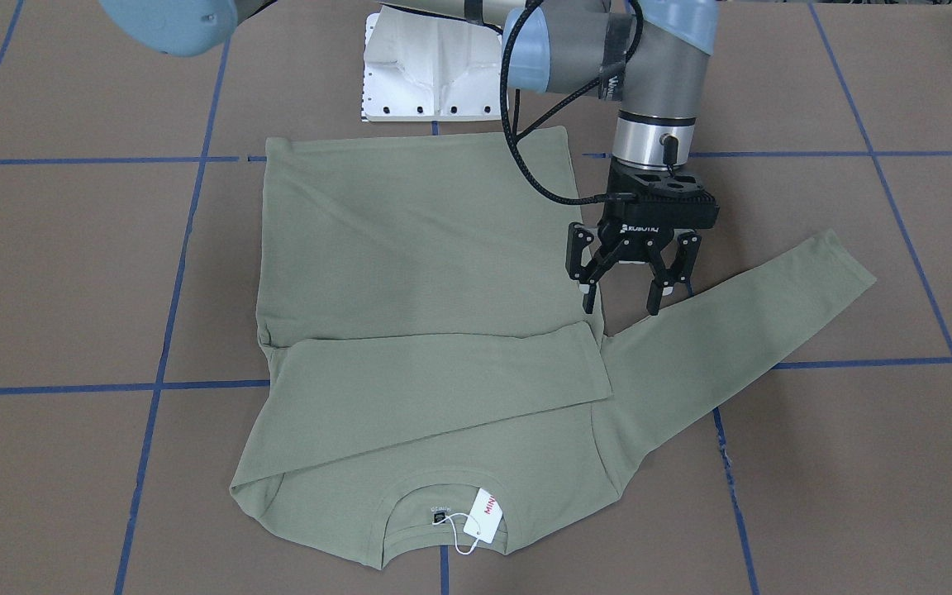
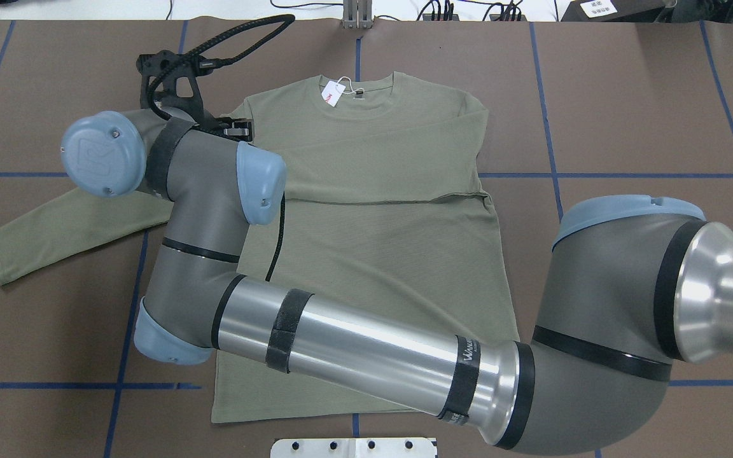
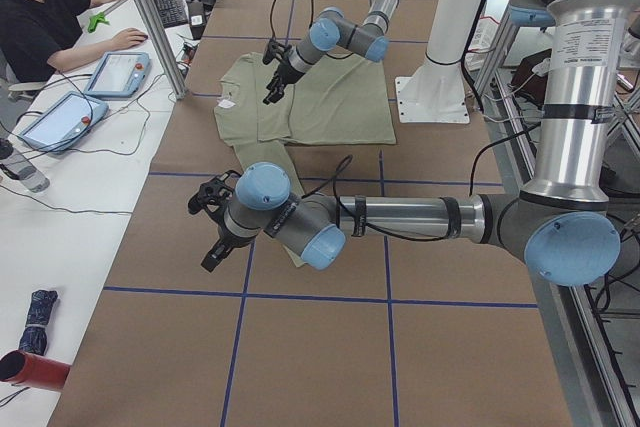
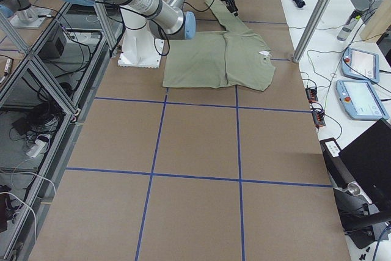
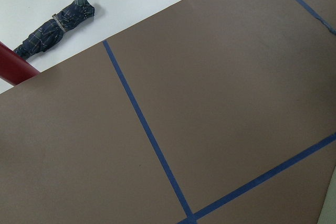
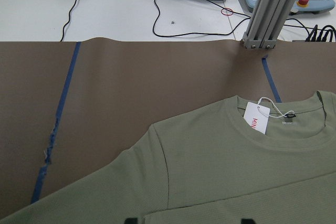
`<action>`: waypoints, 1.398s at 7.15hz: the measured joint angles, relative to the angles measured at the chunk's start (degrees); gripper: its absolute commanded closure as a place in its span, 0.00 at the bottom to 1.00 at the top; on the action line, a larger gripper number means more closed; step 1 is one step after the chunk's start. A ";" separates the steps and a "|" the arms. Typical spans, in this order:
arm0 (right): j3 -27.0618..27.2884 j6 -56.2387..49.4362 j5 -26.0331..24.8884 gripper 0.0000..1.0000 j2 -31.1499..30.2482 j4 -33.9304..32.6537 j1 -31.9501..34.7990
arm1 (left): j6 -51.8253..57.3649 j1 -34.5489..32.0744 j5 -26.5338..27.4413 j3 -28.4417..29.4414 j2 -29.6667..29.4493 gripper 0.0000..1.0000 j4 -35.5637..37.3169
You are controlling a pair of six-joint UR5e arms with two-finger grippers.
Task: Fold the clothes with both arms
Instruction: 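Grasp the sleeve cuff with the right gripper and fold it across the shirt body, then release the sleeve and raise the right gripper away from the shirt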
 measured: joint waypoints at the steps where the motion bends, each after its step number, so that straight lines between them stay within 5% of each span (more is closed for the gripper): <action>1: 0.59 0.08 5.61 0.01 -0.18 -0.09 2.44 | -0.09 0.06 0.02 0.09 -0.39 0.00 -0.30; 5: 19.74 -10.40 30.29 0.00 -18.81 -3.53 18.25 | -11.21 5.14 0.56 -0.19 2.52 0.00 -12.45; 7: 32.09 -22.86 38.82 0.01 -32.90 -4.53 26.45 | -21.16 12.19 4.54 -0.58 7.79 0.00 -23.50; 10: 50.54 -35.92 47.98 0.03 -57.24 -4.10 35.67 | -24.01 23.84 12.72 -4.31 15.46 0.00 -28.76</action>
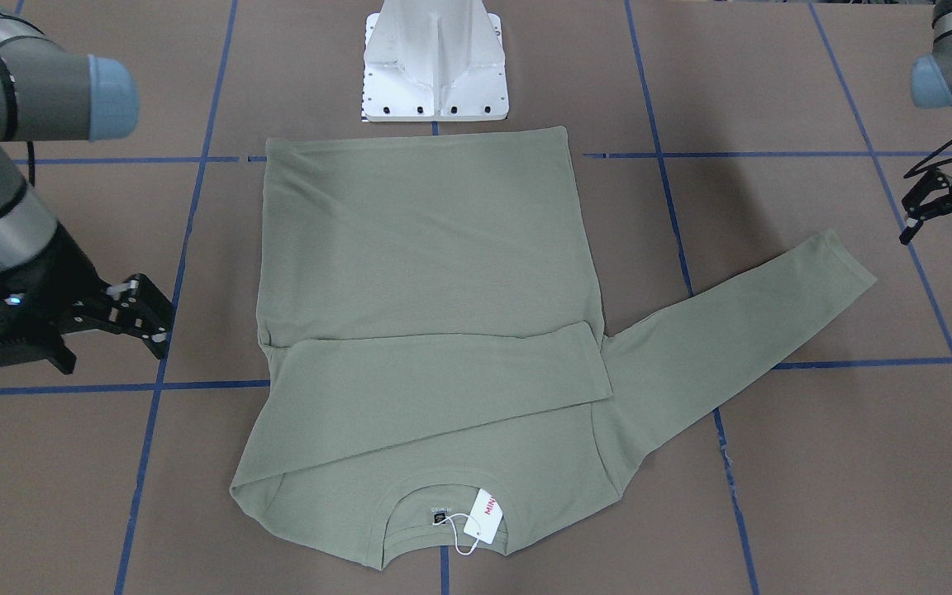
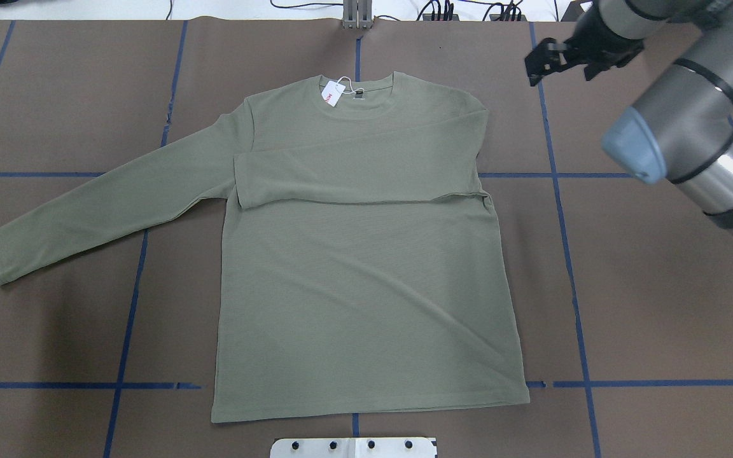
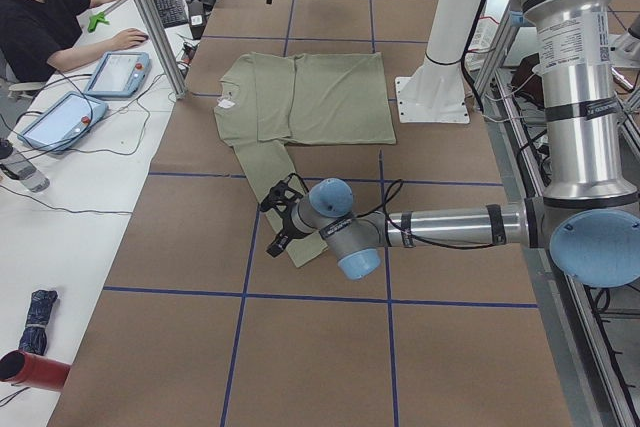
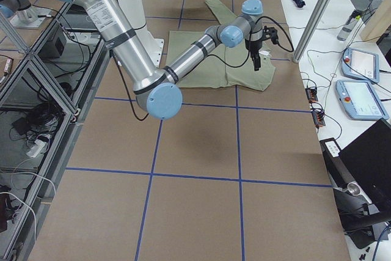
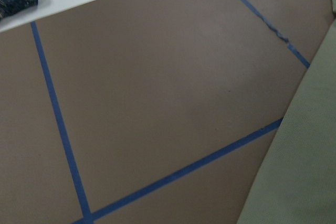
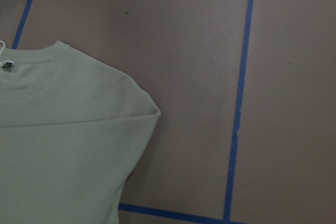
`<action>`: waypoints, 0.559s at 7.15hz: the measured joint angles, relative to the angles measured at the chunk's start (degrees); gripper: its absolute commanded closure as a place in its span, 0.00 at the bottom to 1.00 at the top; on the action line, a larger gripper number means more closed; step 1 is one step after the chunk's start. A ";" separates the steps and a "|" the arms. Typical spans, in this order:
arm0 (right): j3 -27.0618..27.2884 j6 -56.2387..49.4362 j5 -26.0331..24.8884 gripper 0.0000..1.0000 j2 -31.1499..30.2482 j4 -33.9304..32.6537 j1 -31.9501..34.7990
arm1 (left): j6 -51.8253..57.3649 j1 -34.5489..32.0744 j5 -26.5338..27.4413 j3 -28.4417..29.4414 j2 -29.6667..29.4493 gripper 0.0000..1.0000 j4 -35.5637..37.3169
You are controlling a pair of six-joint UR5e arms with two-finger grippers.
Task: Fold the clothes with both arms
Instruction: 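Release the sleeve and raise the right gripper away from the shirt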
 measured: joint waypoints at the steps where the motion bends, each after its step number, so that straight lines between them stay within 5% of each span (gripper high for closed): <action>1: 4.81 -0.63 0.33 0.02 -7.11 0.12 1.12 | -0.03 4.01 2.89 -0.55 1.75 0.00 -0.88; 4: 10.42 -0.52 0.13 0.01 -14.60 0.17 2.11 | -0.23 15.49 10.76 -0.64 3.86 0.00 -1.43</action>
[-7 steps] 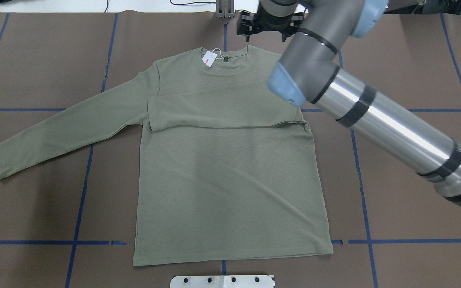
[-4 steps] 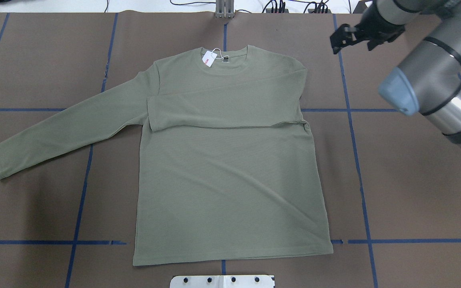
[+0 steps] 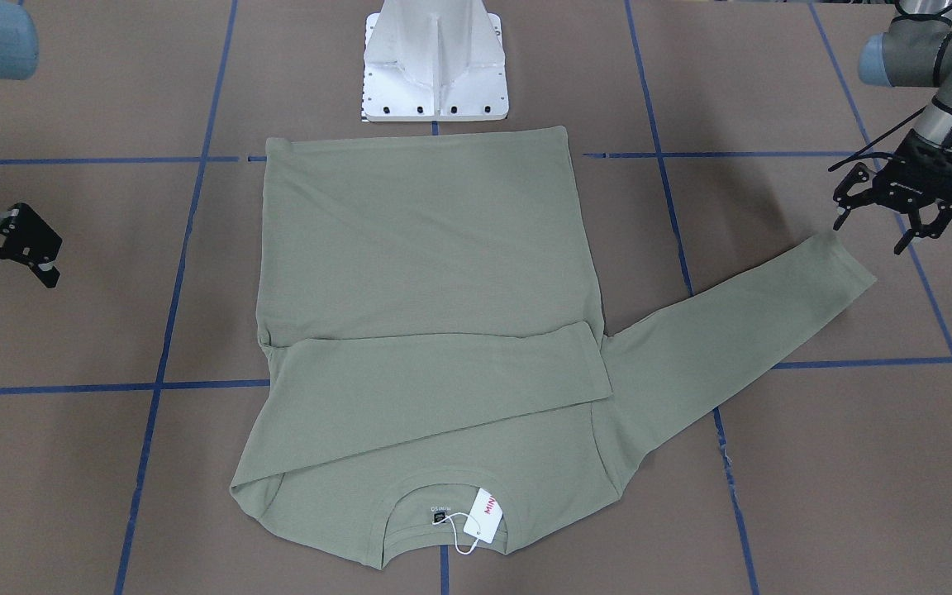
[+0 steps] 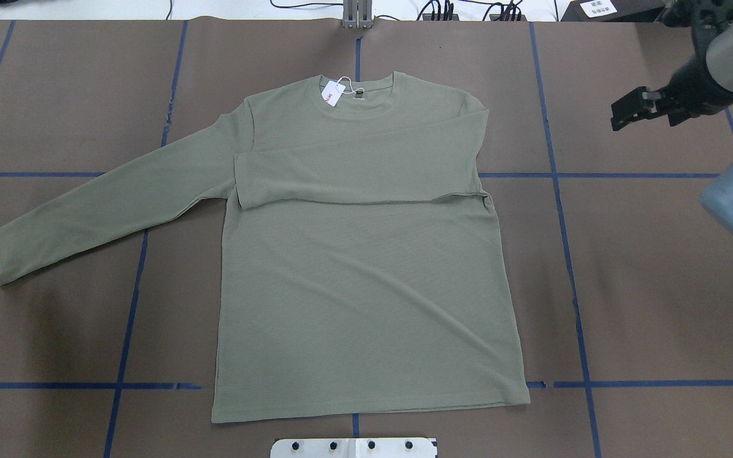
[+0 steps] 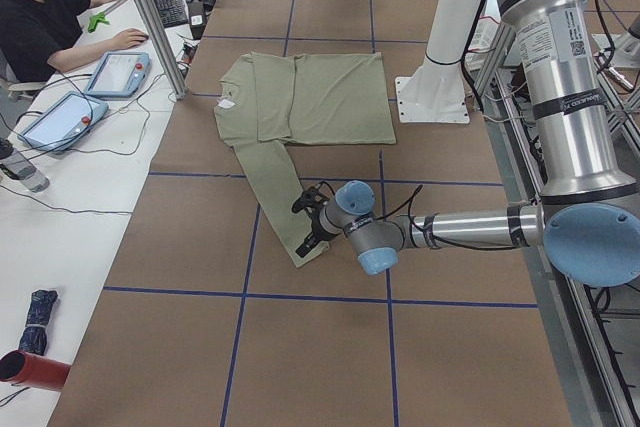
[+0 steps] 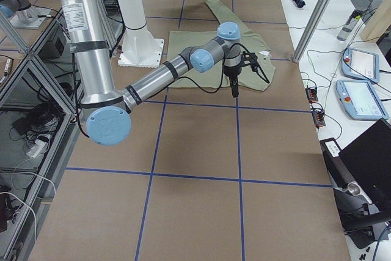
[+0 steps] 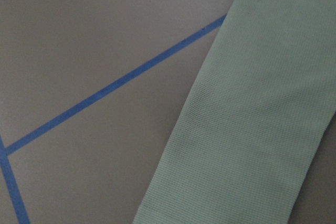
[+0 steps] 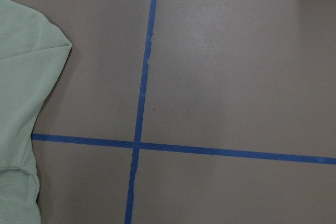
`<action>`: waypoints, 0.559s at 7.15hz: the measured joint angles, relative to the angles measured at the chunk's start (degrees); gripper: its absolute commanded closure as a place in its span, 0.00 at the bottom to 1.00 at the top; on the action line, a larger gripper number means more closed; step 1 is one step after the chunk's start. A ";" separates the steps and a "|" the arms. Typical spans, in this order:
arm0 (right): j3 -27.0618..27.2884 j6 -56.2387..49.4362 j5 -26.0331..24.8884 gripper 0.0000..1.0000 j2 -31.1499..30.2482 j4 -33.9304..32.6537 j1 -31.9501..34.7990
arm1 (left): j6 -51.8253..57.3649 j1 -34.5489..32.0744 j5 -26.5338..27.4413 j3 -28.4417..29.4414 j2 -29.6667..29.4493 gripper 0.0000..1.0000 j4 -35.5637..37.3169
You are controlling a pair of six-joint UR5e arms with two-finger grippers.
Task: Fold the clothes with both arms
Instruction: 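Release the sleeve and raise the right gripper away from the shirt, then grasp the other sleeve cuff with the left gripper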
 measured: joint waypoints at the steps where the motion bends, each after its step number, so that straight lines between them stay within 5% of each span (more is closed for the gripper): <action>1: 0.21 0.02 -0.01 0.01 -0.29 0.00 0.03 | -0.21 2.25 1.35 0.22 0.14 0.04 -0.01; 3: 0.28 0.03 -0.02 0.01 -0.46 -0.01 0.04 | -0.25 4.50 3.04 0.86 0.20 0.37 -0.02; 4: 0.29 0.03 -0.02 0.01 -0.48 -0.01 0.04 | -0.20 4.95 3.31 1.01 0.23 0.38 -0.01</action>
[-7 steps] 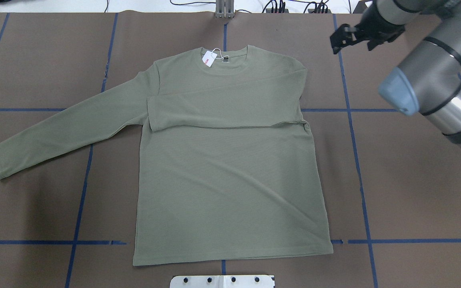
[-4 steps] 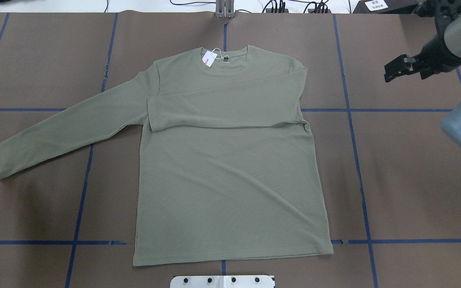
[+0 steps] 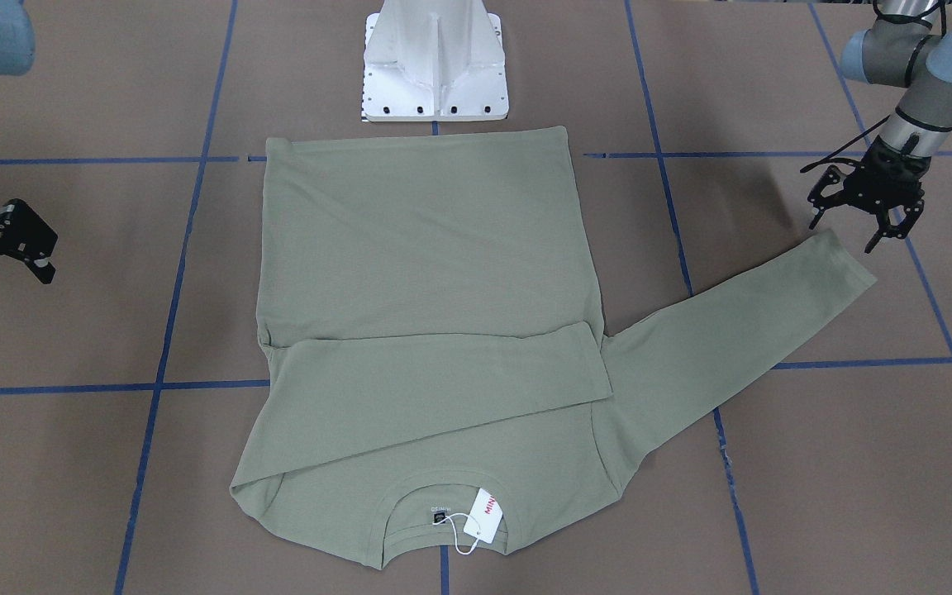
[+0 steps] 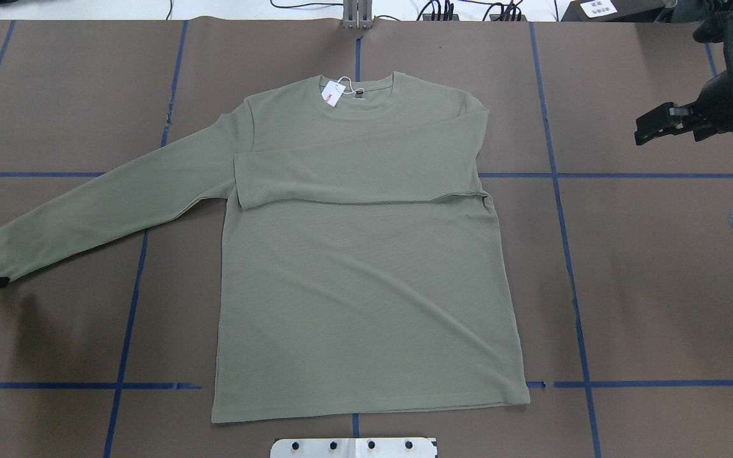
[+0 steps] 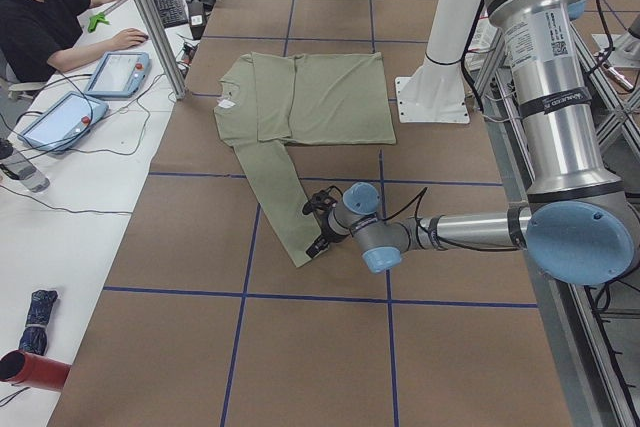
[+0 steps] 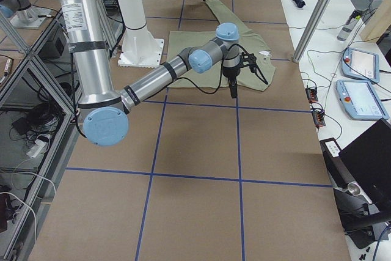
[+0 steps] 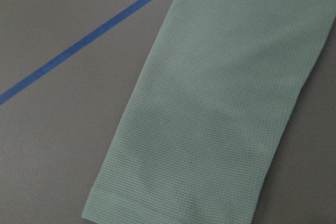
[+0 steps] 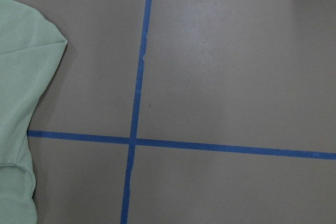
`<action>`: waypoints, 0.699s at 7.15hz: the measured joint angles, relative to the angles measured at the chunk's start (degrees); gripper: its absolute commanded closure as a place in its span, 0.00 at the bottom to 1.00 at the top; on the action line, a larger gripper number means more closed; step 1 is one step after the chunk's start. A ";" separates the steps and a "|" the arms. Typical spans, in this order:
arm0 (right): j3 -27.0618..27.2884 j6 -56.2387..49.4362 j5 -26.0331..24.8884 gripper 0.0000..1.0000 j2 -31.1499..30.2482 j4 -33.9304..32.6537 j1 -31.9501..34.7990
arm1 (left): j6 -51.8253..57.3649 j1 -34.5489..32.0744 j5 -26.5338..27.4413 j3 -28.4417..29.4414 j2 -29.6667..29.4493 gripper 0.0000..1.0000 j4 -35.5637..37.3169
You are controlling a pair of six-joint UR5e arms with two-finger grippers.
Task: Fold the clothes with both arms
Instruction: 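Grasp the other sleeve cuff with the left gripper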
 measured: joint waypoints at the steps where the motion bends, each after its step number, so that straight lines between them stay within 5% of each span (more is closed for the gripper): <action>1: 0.00 0.12 0.00 0.01 0.00 0.02 0.00 | 0.04 0.24 0.09 0.04 0.03 0.38 0.00; 4: 0.03 0.80 0.00 0.01 0.09 0.07 -0.01 | 0.12 1.08 0.06 0.06 0.17 0.50 -0.02; 5: 0.01 0.85 0.00 0.01 0.12 0.03 -0.05 | 0.12 1.19 0.05 0.02 0.32 0.77 -0.06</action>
